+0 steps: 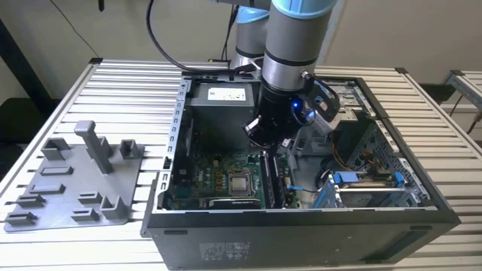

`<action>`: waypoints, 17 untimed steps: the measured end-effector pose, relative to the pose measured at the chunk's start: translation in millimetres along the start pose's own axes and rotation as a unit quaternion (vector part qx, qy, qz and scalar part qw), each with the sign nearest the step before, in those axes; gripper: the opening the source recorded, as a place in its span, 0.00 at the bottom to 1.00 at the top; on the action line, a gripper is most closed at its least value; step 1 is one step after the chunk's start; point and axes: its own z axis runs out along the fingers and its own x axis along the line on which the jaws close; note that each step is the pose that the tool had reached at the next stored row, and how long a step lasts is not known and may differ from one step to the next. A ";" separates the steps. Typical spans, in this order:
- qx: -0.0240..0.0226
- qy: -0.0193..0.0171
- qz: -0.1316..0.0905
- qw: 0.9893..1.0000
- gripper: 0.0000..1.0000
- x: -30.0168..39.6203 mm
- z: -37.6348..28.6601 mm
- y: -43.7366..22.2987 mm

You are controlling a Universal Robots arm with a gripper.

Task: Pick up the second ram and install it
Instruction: 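Press down the second ram until it locks into place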

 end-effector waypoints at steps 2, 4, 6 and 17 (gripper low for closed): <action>0.000 0.000 -0.008 1.000 0.11 0.1 0.0 -0.1; 0.000 0.000 -0.015 1.000 0.11 0.2 0.1 -0.1; -0.001 0.000 -0.027 1.000 0.11 0.2 0.2 -0.1; -0.003 0.001 -0.108 0.994 0.11 0.4 4.6 -0.1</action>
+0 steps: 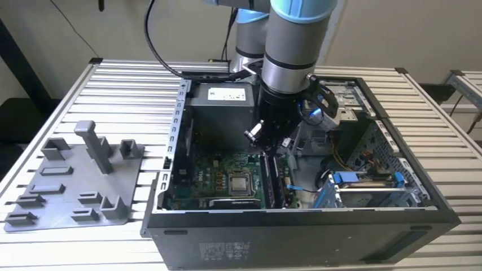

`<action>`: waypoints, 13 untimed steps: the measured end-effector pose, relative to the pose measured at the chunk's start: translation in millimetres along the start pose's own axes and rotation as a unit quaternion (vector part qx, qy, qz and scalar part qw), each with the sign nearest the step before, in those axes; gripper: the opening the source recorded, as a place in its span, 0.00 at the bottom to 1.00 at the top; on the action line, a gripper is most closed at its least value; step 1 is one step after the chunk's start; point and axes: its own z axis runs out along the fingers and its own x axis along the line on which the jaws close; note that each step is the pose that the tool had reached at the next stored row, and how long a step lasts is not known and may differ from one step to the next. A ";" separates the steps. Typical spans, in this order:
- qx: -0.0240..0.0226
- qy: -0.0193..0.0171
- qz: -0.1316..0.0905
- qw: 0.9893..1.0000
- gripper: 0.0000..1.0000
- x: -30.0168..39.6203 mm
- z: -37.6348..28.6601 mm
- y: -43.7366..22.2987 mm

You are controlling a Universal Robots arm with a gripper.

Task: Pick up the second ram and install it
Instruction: 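Press down the second ram until it locks into place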

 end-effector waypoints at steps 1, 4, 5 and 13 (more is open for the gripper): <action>0.000 0.000 -0.008 1.000 0.11 0.0 0.2 0.0; -0.001 0.000 -0.035 0.999 0.11 0.0 1.2 0.1; -0.001 0.000 -0.044 0.999 0.11 0.0 1.5 0.0; -0.003 0.000 -0.108 0.994 0.11 0.0 2.8 0.0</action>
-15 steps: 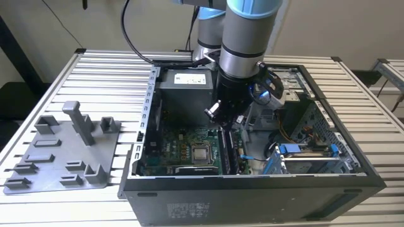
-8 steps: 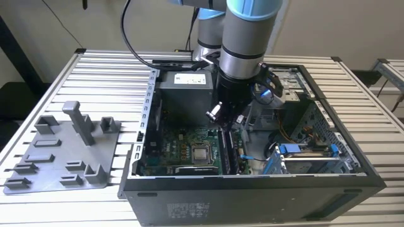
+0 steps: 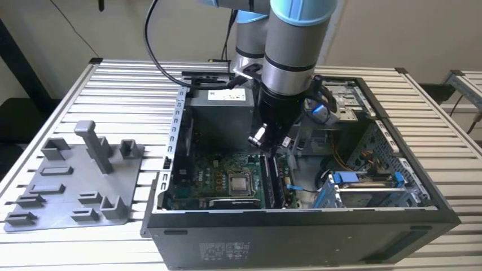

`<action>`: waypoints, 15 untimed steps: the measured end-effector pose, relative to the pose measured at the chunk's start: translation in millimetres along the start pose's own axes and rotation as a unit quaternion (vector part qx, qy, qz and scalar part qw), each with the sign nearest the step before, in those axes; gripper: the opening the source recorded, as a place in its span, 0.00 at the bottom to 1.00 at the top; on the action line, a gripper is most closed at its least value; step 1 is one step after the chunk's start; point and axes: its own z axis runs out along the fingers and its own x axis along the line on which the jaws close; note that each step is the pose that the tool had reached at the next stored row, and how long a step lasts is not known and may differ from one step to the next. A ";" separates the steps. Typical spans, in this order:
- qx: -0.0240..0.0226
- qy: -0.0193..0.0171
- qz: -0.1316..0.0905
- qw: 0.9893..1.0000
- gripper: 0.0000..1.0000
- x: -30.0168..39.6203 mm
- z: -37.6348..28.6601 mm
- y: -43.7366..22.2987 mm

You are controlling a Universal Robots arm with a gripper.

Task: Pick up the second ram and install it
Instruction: 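Press down the second ram until it locks into place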

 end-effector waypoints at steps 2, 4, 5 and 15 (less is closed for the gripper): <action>0.000 0.000 -0.015 1.000 0.11 0.0 0.1 0.0; 0.000 0.000 -0.027 1.000 0.11 0.0 0.0 0.0; 0.000 0.000 -0.032 0.999 0.11 0.1 0.0 0.0; 0.002 0.004 -0.075 0.997 0.11 0.7 1.1 -0.6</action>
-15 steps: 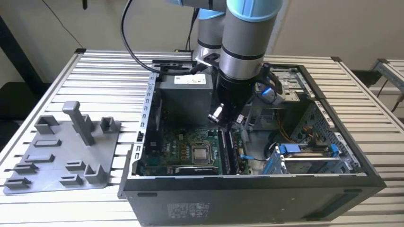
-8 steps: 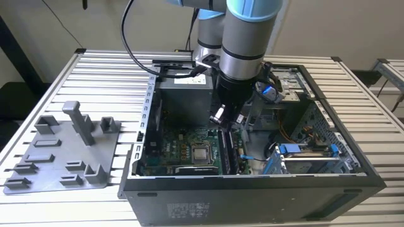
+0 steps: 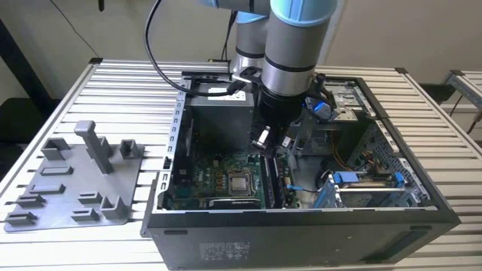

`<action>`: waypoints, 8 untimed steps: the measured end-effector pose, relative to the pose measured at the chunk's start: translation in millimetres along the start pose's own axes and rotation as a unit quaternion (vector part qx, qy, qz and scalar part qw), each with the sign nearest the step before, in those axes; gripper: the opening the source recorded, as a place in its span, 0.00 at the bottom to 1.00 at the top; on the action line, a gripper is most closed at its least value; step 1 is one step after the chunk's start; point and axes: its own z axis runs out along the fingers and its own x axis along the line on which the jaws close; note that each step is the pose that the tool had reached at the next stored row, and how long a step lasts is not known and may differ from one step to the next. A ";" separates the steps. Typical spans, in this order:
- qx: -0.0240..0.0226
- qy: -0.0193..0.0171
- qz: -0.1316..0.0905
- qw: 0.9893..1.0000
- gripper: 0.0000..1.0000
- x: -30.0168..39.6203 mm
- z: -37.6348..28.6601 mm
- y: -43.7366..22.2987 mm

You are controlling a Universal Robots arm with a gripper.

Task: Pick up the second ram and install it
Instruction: 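Press down the second ram until it locks into place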

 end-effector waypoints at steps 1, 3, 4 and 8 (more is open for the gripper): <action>0.000 0.000 -0.002 1.000 0.11 0.4 0.0 -0.3; 0.001 0.001 -0.004 1.000 0.11 1.6 0.0 -1.2; 0.001 0.002 -0.005 1.000 0.11 2.4 0.1 -1.9; 0.002 0.002 -0.007 1.000 0.11 8.9 0.5 -6.5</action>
